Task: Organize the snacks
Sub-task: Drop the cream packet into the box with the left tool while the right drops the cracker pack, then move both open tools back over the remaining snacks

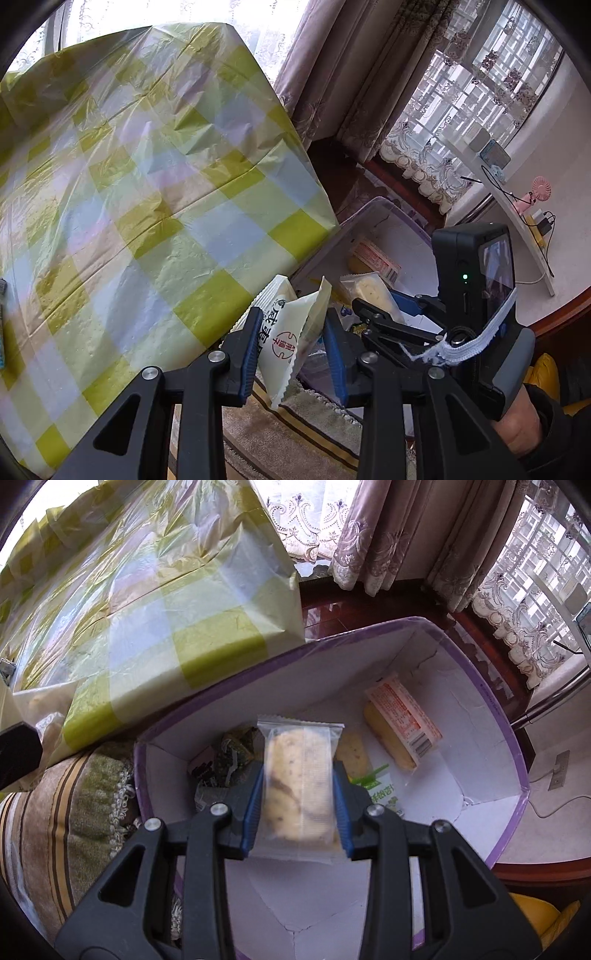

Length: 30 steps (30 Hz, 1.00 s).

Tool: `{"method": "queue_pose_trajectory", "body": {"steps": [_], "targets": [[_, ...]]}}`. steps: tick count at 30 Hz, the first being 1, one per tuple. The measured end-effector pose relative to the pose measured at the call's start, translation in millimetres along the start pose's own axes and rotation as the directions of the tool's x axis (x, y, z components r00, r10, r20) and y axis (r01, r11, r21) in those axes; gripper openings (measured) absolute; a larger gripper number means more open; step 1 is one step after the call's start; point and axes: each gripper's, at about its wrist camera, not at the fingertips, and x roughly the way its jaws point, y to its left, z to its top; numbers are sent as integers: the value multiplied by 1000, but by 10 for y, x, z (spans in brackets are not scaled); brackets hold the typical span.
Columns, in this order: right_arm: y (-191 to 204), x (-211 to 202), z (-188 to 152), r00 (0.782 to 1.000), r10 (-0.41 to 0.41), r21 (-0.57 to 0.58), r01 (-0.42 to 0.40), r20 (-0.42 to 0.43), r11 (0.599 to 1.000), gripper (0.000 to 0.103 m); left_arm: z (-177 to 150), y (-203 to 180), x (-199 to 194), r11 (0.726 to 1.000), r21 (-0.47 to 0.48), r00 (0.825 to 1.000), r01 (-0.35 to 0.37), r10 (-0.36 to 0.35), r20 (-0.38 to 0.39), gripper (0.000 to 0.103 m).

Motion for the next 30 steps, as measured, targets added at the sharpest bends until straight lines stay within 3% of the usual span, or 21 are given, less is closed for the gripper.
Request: {"method": "queue_pose_trajectory", "body": {"steps": [11, 15, 18, 30], "targets": [[-130, 90, -18, 999, -42, 39, 43, -31, 998, 42, 22, -130, 179, 997, 4, 996, 79, -79, -52, 35], [-139, 82, -8, 998, -60, 37, 60, -20, 997, 66, 9, -117, 202, 997, -9, 995, 78, -79, -65, 40], [-131, 80, 2, 997, -68, 32, 68, -23, 997, 73, 13, -101, 193, 997, -14, 995, 75, -75, -60, 41], [-69, 40, 13, 998, -61, 15, 61, -18, 998, 75, 4, -28, 140, 997, -30, 997, 64, -66, -44, 42]]}}
